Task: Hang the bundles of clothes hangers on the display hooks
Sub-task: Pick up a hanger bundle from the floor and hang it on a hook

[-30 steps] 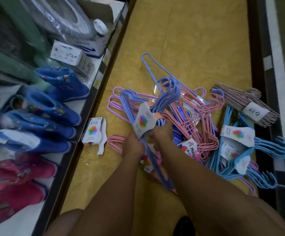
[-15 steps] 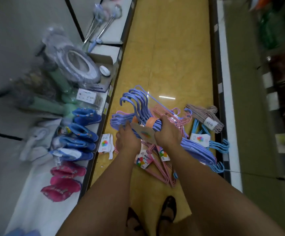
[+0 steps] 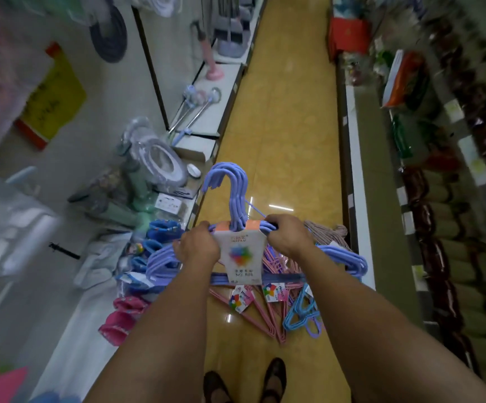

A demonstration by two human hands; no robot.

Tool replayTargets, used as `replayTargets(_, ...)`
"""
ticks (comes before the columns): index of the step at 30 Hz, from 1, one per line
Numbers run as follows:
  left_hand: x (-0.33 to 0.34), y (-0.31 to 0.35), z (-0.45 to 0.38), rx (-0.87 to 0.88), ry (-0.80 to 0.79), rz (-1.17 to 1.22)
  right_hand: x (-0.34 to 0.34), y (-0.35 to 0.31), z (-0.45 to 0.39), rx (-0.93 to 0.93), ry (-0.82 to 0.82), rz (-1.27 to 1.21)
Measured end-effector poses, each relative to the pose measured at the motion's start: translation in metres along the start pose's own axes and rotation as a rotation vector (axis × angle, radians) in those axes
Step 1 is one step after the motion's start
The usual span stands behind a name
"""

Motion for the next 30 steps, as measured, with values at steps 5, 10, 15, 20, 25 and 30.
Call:
replayTargets(5,-0.014,-0.018,0.033,0.063,0.076,0.131,-0.009,-0.024,0.018,-0.065,-0.044,0.125)
replayTargets(10,-0.021,-0.035,0.070,-0.014,0.157,0.145,-0.002,-0.043,0.029,-0.195,-0.044,0.375)
replayTargets(15,-0.033,-0.060,0.112,-0.189,0.243,0.215,0.007,-0.079,0.042,-0.364,-0.061,0.527)
replayTargets(20,-0.021,-0.081,0.157,-0.343,0.318,0.361,0.015,-0.104,0.067,-0.525,-0.096,0.642)
replayTargets(25,0.008,-0.112,0.214,-0.474,0.394,0.501,0.046,-0.125,0.099,-0.667,-0.190,0.819)
replayTargets(30,0.048,-0.156,0.279,-0.596,0.471,0.563,0.100,-0.140,0.150,-0.817,-0.301,0.911)
Point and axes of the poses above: each hand's wrist, its own z-axis away from the middle knuckle, its own x-axis out of the palm, y = z × x, the point moved 4 cm from there along -z, towards the middle knuckle, and after that the axes turned 14 degrees about -y, right-handed, at the moved point
